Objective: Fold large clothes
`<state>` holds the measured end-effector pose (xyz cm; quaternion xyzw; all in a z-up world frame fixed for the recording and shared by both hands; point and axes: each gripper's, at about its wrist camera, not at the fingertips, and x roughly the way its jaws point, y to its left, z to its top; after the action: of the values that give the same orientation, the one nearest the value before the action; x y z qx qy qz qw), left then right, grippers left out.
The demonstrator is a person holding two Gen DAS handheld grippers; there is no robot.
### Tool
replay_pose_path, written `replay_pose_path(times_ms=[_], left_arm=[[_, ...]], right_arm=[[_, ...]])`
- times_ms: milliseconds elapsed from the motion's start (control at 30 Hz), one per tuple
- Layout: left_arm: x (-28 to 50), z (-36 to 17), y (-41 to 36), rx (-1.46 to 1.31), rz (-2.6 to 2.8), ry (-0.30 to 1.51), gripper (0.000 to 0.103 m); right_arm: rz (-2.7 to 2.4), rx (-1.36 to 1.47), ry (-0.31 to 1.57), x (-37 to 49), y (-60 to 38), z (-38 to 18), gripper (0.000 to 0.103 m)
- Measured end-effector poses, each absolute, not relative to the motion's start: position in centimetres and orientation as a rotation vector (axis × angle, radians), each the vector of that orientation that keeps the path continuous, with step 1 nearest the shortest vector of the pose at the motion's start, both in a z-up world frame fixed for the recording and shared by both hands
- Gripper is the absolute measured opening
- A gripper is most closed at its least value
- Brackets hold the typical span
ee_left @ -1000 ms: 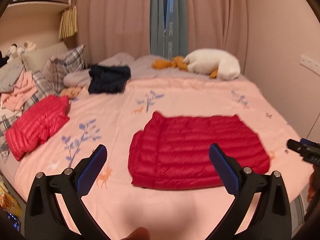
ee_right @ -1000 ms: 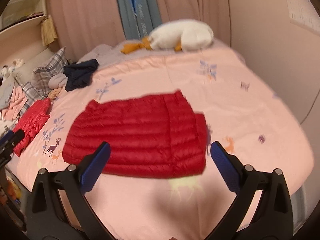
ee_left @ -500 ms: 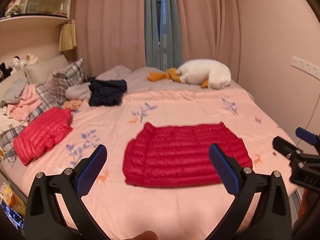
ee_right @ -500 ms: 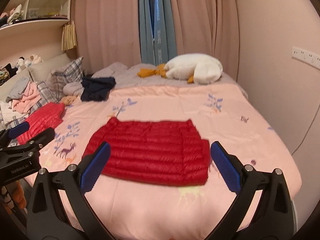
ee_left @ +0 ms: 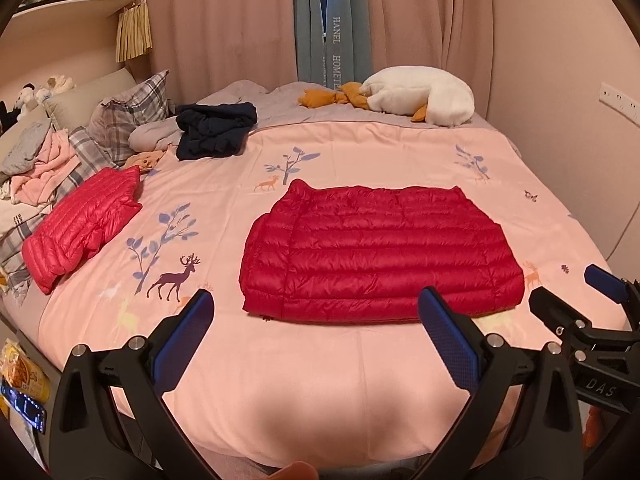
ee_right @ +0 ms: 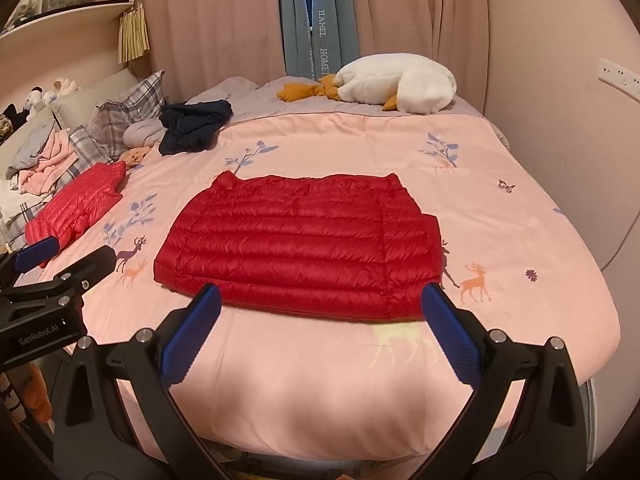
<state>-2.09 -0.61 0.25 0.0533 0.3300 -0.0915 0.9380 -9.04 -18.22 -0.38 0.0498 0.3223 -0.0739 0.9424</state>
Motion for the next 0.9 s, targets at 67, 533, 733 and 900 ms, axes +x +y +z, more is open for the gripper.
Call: replay_pose_path(times_ms=[67, 533, 733, 900], left_arm=[[-1.99, 0.14, -0.64, 0.109, -0.187, 0.677, 0.102], [-1.86, -0.32, -0.96, 0.122, -0.194, 0.687, 0.102], [-1.78, -0.29, -1.31, 0.130, -0.195, 0.687, 0.102], [-1.87, -0.24, -1.34, 0.129, -0.197, 0.686, 0.102]], right_arm=[[-0.155, 0.103, 0.657, -9.01, -18.24, -0.43, 0.101], [-0.164, 0.110, 0.658, -8.96, -18.60, -0.45, 0.101], [-0.162, 0.106, 0.659, -8.90, -18.47, -0.43, 0.101], [-0.161, 0.105, 0.658, -8.89, -18.37, -0.41, 0.101]])
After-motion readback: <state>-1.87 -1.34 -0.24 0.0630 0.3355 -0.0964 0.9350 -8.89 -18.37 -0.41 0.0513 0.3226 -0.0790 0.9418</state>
